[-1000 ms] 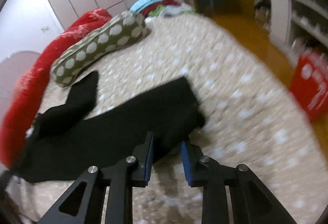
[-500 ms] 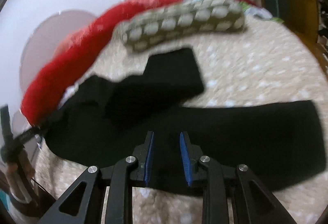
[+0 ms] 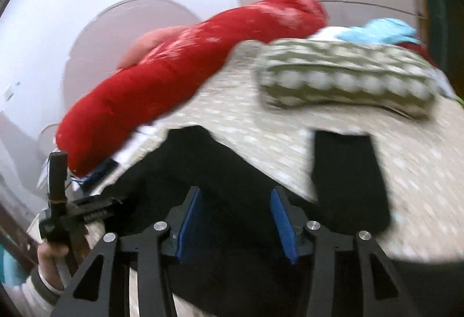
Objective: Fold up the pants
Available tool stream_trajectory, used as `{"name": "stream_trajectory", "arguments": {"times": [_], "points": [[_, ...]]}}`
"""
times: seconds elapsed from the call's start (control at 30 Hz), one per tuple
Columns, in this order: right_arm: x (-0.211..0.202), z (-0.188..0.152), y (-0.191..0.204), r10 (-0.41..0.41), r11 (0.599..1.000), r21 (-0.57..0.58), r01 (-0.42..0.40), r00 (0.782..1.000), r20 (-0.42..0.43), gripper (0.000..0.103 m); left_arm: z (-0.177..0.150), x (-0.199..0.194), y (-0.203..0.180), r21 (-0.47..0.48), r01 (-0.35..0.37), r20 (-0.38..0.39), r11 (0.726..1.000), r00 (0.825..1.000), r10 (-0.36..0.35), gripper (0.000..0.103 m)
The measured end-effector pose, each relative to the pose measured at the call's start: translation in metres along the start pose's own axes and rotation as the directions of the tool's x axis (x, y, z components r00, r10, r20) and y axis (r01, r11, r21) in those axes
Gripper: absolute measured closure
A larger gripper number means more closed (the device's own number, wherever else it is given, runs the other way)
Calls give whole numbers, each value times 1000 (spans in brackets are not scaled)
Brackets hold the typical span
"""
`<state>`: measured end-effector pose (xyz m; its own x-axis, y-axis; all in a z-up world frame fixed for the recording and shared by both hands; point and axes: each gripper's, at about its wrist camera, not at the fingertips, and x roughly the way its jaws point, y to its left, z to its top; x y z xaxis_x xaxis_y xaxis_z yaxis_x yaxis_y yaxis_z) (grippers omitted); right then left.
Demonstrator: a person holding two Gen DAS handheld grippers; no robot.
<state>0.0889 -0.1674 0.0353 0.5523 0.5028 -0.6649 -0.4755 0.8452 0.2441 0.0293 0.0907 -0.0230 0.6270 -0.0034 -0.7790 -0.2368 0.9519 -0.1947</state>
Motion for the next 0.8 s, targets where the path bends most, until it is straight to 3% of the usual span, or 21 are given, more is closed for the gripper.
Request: {"name": "stream_trajectory", "arguments": {"times": [0.13, 0.33, 0.4, 0.47, 0.6, 0.7, 0.8], "points": [[62, 29, 17, -44, 994, -99, 38, 997, -60, 55, 11, 9, -2, 14, -6, 0, 1000, 1000, 6, 40], [126, 36, 14, -56, 990, -138, 31, 982, -181, 57, 15, 42, 10, -20, -28, -67, 999, 997, 26, 40], [135, 39, 12, -46, 991, -132, 22, 982, -181, 86, 16, 43, 13, -27, -19, -59, 999, 998, 18, 40], [129, 41, 16, -37, 989, -145, 14, 987, -157, 95, 17, 40, 14, -25, -16, -61, 1000, 998, 14, 40], [67, 39, 42, 73, 978, -191, -80, 996, -45, 96, 17, 17, 29, -74, -37, -31, 997, 999, 34, 40], [21, 22, 66, 100, 955, -279, -99, 995, -9, 96, 16, -21, 44, -110, -67, 56, 992, 996, 74, 40], [1, -10, 79, 122, 944, -303, -130, 992, -45, 96, 12, -61, 64, -151, -103, 143, 983, 982, 125, 40]]}}
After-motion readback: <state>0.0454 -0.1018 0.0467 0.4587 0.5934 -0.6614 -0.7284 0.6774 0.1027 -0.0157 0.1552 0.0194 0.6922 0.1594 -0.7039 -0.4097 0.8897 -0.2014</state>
